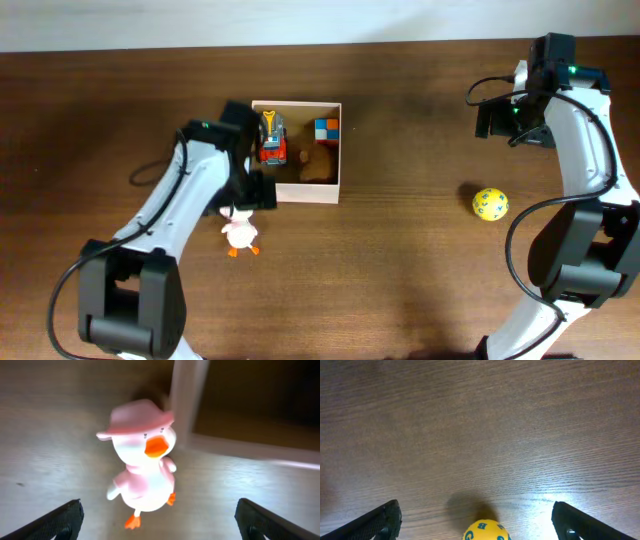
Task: Pack container
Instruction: 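Move the left gripper down over the white duck figure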
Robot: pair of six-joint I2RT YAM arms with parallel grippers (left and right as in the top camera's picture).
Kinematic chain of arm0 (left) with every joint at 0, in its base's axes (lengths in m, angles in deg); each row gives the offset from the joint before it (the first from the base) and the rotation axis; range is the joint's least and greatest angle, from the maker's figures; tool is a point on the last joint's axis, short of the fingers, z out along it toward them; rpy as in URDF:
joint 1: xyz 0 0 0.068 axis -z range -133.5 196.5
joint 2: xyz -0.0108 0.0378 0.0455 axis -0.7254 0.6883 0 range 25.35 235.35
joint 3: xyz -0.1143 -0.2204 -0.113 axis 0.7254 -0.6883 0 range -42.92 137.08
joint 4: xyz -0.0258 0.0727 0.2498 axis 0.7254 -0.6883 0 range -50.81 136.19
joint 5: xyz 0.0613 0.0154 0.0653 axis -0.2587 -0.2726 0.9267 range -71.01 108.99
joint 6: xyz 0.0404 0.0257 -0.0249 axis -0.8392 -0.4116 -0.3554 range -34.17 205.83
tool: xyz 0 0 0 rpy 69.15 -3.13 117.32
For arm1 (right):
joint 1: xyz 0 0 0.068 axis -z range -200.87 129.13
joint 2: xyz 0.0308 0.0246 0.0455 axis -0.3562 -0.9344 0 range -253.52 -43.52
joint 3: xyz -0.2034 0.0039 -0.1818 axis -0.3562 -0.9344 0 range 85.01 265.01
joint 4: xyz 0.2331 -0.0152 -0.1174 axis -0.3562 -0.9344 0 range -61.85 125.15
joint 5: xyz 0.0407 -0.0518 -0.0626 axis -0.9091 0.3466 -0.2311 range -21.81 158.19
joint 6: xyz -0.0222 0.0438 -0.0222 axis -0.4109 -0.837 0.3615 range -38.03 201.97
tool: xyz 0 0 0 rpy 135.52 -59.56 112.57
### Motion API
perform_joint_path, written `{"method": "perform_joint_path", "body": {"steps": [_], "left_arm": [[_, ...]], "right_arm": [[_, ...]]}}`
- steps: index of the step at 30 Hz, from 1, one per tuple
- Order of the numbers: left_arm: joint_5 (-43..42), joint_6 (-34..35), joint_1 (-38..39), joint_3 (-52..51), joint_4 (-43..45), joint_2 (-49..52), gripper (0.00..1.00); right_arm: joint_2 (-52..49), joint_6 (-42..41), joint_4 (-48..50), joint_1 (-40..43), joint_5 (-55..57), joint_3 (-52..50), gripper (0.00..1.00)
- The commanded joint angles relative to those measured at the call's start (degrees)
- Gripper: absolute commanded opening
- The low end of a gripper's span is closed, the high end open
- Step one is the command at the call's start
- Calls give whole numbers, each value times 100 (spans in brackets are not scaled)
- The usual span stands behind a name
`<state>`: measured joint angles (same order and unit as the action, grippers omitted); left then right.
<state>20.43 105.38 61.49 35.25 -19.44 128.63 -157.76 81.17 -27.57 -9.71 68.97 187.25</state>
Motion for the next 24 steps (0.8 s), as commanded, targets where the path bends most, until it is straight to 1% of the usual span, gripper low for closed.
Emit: {"method": "perform_joint_path", "body": {"steps": [1, 3, 6, 12, 21, 23, 24], "left_arm": [[-17, 146, 2, -481, 398, -125, 99], [-17, 146, -2, -654, 745, -142, 99], [50, 146, -2, -713, 1029, -142, 99], [540, 166, -2, -833, 1132, -142, 99], [564, 232, -4, -1421, 1539, -142, 99], [520, 234, -4, -1497, 1609, -142, 91], [505, 232, -2, -1523, 1628, -142, 83]], "right_arm": [[127, 39, -4, -26, -31, 107, 98], [127, 37, -4, -26, -31, 107, 99], [127, 39, -4, -26, -31, 107, 99], [127, 37, -4, -26, -31, 107, 99], [127, 37, -4, -26, -31, 107, 99], [127, 37, -4, -26, -31, 107, 99], [127, 37, -4, -26, -31, 107, 99]]}}
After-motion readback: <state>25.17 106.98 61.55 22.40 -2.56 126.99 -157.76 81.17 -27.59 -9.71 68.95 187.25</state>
